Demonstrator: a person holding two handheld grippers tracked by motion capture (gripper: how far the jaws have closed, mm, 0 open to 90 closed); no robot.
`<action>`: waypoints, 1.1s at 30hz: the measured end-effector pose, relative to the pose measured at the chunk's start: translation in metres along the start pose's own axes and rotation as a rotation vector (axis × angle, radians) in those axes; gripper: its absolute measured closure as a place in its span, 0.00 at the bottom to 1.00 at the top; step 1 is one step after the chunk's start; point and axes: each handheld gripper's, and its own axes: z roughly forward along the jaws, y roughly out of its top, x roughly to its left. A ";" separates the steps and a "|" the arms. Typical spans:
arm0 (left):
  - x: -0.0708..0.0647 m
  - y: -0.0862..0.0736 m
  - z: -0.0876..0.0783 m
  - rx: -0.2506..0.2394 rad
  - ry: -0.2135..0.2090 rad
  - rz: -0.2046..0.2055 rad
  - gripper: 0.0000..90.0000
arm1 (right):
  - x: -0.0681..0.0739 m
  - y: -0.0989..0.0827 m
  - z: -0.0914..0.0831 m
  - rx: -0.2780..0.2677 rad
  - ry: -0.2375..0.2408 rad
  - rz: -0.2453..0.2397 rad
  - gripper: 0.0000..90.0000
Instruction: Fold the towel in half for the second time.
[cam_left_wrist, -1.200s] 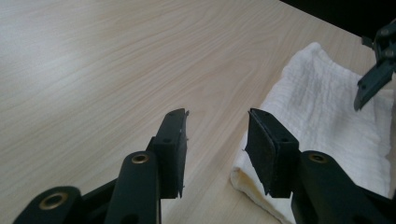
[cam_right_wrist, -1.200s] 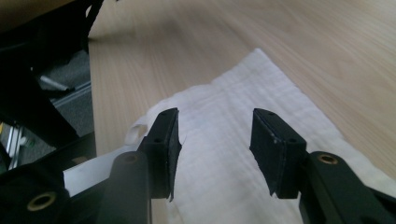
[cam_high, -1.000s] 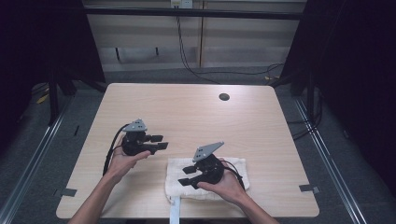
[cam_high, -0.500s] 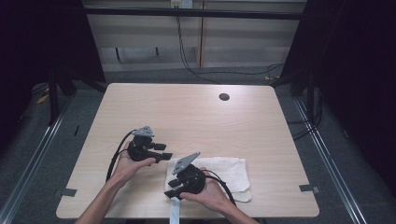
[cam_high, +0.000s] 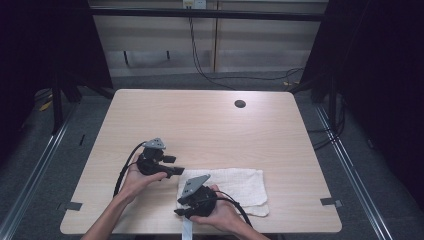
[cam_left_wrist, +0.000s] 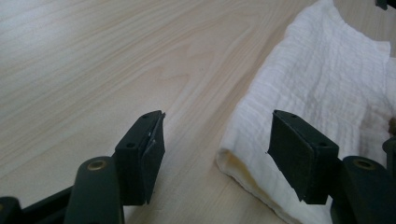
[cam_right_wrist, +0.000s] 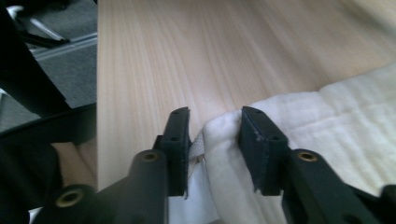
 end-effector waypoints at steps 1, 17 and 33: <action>0.000 0.000 -0.001 -0.001 0.002 -0.004 0.39 | 0.001 0.000 0.000 0.000 -0.016 -0.008 0.75; -0.012 -0.008 0.012 0.073 -0.041 0.034 0.49 | -0.007 -0.003 -0.001 -0.017 -0.002 0.068 0.93; -0.017 -0.005 0.027 0.117 -0.006 0.091 0.64 | -0.010 -0.002 -0.001 -0.008 0.011 0.077 0.93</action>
